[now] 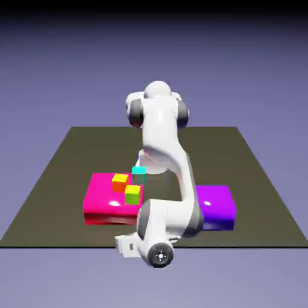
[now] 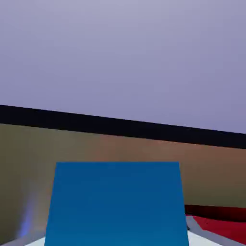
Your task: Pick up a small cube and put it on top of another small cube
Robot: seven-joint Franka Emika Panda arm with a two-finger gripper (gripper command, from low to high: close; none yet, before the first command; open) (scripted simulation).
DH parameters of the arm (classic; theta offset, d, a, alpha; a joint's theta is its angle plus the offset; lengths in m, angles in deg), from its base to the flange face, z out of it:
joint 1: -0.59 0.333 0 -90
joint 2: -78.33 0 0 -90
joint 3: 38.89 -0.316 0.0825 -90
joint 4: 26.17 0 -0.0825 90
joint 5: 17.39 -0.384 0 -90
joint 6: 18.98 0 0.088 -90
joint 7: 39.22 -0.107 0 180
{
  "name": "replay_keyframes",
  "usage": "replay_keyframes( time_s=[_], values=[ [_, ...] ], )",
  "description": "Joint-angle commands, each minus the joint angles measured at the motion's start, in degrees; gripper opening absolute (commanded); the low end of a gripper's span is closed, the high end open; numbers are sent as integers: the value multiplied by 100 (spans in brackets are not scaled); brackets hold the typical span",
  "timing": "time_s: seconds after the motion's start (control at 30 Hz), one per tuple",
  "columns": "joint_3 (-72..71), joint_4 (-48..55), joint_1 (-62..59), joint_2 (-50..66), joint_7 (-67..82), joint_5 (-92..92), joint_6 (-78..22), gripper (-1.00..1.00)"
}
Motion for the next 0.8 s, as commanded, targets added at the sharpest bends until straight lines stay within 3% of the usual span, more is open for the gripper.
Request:
replay_keyframes(
  time_s=[0.0, 0.77],
  values=[
    [1, 208, 3, 61, 20, 7, -145, -100],
    [272, -4265, -23, -3789, -953, -551, 751, -100]
  ],
)
